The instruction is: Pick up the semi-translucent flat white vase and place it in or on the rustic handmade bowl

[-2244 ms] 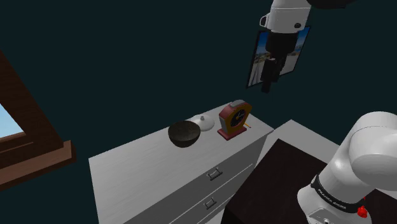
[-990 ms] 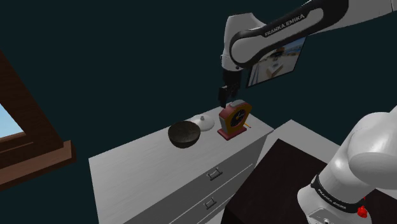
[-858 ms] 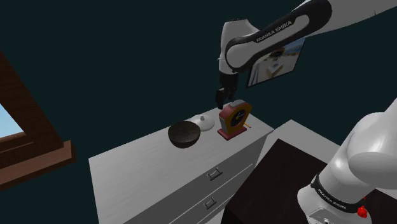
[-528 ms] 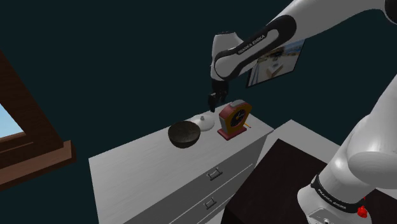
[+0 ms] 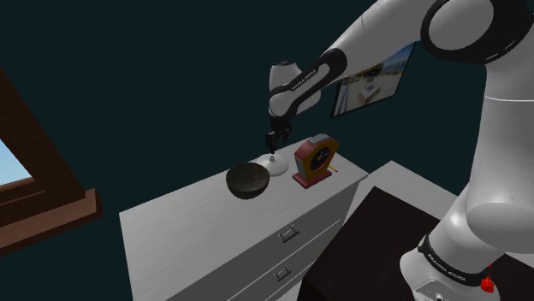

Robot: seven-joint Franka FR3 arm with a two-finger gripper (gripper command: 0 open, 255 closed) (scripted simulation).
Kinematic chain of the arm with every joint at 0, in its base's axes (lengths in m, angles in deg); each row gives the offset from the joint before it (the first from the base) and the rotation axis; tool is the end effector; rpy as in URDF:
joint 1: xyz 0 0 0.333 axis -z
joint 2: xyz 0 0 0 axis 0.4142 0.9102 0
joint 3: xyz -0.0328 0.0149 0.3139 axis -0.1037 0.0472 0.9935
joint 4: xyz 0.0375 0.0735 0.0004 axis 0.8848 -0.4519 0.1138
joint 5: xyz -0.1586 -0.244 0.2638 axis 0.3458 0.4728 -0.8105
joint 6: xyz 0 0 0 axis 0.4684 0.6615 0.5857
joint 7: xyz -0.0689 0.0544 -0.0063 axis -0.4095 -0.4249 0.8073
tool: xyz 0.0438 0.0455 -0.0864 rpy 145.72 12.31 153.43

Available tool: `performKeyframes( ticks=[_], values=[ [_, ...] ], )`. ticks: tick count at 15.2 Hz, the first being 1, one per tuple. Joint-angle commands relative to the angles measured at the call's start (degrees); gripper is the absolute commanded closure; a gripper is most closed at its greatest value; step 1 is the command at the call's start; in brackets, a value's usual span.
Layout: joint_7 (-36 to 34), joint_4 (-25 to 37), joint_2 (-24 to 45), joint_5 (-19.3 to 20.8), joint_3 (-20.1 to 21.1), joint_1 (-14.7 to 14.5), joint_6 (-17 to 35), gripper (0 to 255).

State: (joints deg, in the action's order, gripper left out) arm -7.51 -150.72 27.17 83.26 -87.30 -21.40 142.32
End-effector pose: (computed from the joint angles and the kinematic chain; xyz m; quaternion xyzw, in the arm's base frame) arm 0.6034 -0.0315 0.2742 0.9981 0.0565 0.0107 0.0229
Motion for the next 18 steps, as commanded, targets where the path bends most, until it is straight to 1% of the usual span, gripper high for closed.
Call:
performKeyframes(
  ticks=[1, 2, 3, 10, 18],
  values=[
    [0.3, 3.5, 4.3, 0.0, -0.2, 0.3, 1.0, 0],
    [0.5, 5.7, 6.5, 0.0, -0.2, 0.4, 1.2, 0],
    [0.5, 6.6, 7.4, 0.0, -0.2, 0.4, 1.3, 0],
    [0.4, 7.1, 11.9, 0.2, -0.4, 0.5, 5.3, 0],
    [0.4, 7.0, 11.9, 0.2, -0.4, 0.5, 5.3, 0]
  ],
)
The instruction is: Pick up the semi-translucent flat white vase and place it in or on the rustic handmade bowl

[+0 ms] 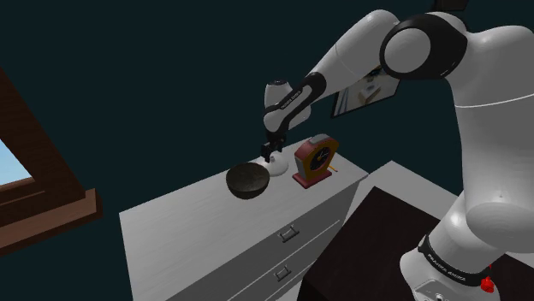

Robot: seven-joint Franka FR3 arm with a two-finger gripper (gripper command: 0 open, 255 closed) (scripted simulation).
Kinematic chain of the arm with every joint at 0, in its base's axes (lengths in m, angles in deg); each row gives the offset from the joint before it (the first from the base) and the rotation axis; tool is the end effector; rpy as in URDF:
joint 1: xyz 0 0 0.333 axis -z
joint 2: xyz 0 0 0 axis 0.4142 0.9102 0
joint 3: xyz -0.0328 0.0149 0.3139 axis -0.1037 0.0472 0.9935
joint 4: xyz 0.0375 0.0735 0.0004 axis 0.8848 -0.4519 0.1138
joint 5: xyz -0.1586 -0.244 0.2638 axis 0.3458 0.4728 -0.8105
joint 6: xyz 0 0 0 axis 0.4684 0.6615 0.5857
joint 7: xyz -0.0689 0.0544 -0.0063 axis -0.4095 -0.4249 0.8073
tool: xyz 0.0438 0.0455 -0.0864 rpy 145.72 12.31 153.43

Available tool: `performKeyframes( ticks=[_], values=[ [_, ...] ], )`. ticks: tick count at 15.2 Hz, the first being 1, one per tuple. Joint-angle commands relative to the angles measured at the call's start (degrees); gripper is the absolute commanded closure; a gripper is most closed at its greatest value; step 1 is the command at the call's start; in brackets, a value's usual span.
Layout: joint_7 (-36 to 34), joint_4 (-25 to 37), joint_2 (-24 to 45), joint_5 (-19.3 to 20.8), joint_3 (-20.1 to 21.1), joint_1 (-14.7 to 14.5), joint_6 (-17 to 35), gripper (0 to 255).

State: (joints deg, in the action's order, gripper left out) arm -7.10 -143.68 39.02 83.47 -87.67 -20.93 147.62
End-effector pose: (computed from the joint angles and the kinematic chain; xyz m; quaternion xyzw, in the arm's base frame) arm 0.6348 -0.0414 0.2041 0.9980 0.0565 0.0146 0.0239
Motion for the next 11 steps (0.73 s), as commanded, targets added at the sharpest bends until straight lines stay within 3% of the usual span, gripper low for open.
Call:
performKeyframes(
  ticks=[1, 11],
  values=[
    [0.0, 0.0, 0.0, 0.0, 0.0, 0.0, 0.0, 255],
    [0.0, -0.1, -0.6, 0.0, 0.0, 0.0, -0.5, 255]
  ],
)
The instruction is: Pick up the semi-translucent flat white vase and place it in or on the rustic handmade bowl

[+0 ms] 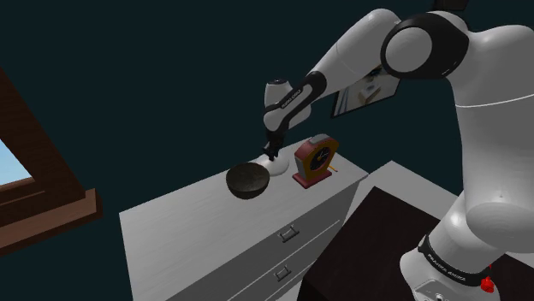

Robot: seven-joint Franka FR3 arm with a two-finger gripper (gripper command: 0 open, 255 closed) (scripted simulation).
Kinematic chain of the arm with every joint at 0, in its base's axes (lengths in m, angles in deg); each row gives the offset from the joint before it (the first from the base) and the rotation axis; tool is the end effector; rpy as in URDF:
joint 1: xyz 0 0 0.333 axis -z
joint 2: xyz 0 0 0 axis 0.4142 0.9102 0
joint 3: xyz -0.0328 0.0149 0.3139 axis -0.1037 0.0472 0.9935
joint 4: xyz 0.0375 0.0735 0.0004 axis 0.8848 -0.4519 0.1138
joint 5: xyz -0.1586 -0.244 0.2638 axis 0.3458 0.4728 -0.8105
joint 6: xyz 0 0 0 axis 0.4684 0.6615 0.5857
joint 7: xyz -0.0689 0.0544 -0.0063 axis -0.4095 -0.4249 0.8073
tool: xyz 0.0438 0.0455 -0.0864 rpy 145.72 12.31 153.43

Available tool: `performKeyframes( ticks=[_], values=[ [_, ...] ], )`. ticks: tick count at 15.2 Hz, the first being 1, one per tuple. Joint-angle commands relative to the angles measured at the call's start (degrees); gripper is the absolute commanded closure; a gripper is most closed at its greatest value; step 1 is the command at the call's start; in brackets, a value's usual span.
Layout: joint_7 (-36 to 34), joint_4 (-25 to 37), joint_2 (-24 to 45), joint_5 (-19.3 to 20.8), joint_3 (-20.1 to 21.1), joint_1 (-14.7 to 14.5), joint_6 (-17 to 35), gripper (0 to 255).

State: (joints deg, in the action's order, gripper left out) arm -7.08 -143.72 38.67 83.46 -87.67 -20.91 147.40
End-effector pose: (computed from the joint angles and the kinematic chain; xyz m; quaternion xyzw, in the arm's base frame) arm 0.6349 -0.0417 0.2074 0.9980 0.0563 0.0154 0.0240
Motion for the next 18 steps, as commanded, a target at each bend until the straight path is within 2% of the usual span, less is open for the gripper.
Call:
performKeyframes(
  ticks=[1, 18],
  values=[
    [0.1, -0.1, -0.8, 0.0, 0.0, 0.0, -0.8, 255],
    [0.7, 1.2, -9.5, -0.5, 0.3, 0.1, -10.7, 255]
  ],
)
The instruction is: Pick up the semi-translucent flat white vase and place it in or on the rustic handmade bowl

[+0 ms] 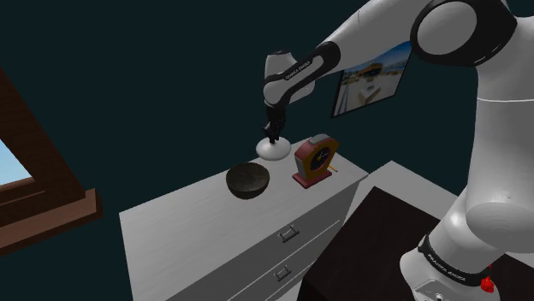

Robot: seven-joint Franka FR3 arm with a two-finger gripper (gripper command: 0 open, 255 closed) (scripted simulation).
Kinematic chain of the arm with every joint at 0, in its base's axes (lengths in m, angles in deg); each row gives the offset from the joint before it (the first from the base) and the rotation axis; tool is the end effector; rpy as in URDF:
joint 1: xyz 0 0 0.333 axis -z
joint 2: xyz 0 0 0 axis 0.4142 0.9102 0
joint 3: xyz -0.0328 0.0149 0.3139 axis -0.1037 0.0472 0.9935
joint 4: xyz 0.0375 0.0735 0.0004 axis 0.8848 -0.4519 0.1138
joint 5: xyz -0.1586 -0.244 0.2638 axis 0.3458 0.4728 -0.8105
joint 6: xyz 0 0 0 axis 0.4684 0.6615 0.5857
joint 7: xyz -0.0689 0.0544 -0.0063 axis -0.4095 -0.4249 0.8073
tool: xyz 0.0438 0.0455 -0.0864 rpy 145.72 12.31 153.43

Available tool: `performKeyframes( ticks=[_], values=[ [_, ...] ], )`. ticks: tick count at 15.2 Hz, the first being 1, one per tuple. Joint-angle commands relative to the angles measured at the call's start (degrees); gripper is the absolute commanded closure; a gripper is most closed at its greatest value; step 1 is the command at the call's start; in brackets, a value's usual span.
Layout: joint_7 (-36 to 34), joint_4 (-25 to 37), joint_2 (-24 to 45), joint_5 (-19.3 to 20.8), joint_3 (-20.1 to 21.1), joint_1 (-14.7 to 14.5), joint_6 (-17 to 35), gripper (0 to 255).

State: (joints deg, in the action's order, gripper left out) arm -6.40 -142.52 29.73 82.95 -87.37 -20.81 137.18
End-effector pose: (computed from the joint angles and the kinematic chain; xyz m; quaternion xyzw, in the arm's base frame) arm 0.6356 -0.0412 0.2994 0.9980 0.0565 0.0147 0.0239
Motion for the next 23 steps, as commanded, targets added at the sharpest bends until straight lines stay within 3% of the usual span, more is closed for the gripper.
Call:
performKeyframes(
  ticks=[1, 14, 20, 21, 22, 23],
  values=[
    [0.1, 0.1, -1.0, 0.0, 0.0, 0.0, -1.1, 255],
    [0.6, 3.5, -5.7, -0.4, 0.1, 0.0, -9.2, 255],
    [-6.8, 1.6, -9.3, 0.5, 2.5, -4.6, -11.2, 255],
    [-5.5, 1.8, -8.7, 0.4, 2.1, -3.9, -10.8, 255],
    [-5.5, 1.8, -8.7, 0.4, 2.1, -3.9, -10.8, 0],
    [-7.0, 1.3, -7.7, 1.2, 1.8, -4.1, -9.4, 0]
  ],
)
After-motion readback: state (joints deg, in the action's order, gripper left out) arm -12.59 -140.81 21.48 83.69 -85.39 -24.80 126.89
